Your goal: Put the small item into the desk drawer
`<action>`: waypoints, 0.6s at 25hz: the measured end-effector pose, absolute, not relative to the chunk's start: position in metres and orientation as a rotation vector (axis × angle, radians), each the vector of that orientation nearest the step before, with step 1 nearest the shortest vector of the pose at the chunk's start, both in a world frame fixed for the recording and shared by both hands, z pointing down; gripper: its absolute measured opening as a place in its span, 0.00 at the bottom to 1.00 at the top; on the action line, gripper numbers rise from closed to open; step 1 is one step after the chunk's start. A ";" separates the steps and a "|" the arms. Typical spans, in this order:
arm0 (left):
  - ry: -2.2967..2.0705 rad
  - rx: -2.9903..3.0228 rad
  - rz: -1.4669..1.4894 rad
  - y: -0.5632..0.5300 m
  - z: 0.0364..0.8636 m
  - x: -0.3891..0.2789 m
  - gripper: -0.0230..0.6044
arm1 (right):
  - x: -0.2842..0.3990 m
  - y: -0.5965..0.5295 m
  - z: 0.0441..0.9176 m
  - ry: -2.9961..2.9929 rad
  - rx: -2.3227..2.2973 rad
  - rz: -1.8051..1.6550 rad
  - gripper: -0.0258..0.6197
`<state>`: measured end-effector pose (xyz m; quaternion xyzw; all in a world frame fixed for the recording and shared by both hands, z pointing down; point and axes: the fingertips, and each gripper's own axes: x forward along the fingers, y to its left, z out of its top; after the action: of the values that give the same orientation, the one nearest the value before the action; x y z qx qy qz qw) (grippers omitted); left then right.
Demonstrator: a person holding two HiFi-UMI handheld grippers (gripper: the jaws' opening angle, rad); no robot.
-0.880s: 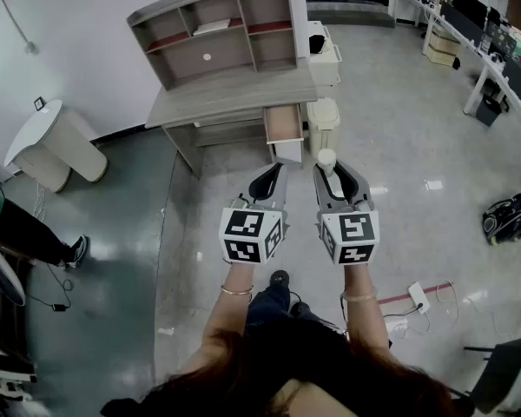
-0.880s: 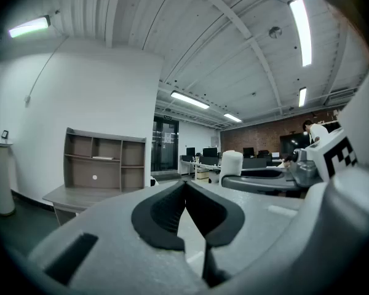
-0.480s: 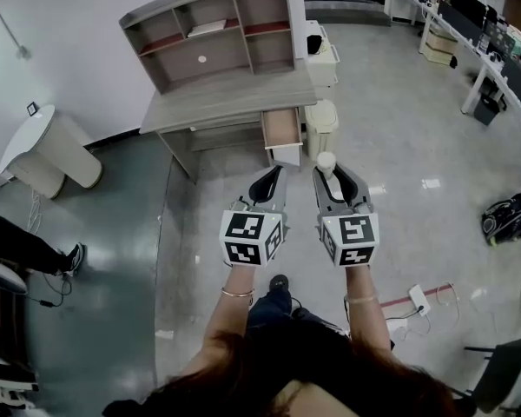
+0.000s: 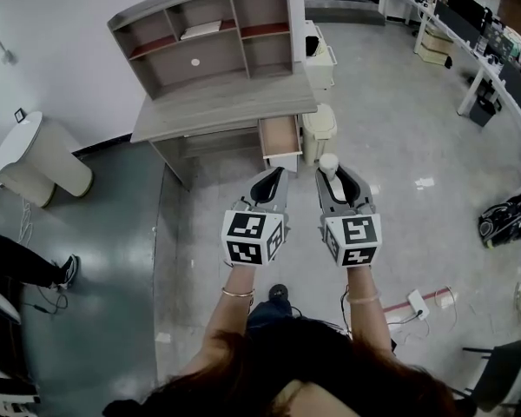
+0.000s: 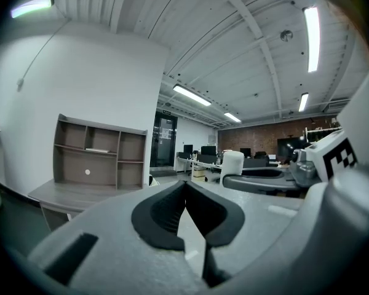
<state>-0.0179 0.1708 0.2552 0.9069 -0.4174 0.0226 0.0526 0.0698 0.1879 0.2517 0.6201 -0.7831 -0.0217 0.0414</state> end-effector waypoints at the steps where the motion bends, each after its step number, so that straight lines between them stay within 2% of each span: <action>1: -1.265 2.760 0.070 0.165 0.255 -0.019 0.06 | 0.068 0.182 0.252 -2.394 1.899 -0.069 0.23; 15: -1.197 2.785 0.064 0.091 0.256 -0.051 0.06 | 0.032 0.106 0.253 -2.351 1.921 -0.070 0.23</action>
<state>-0.0506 0.0906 0.2565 0.9171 -0.3942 0.0211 0.0548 0.0319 0.1064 0.2531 0.6318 -0.7731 -0.0231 0.0523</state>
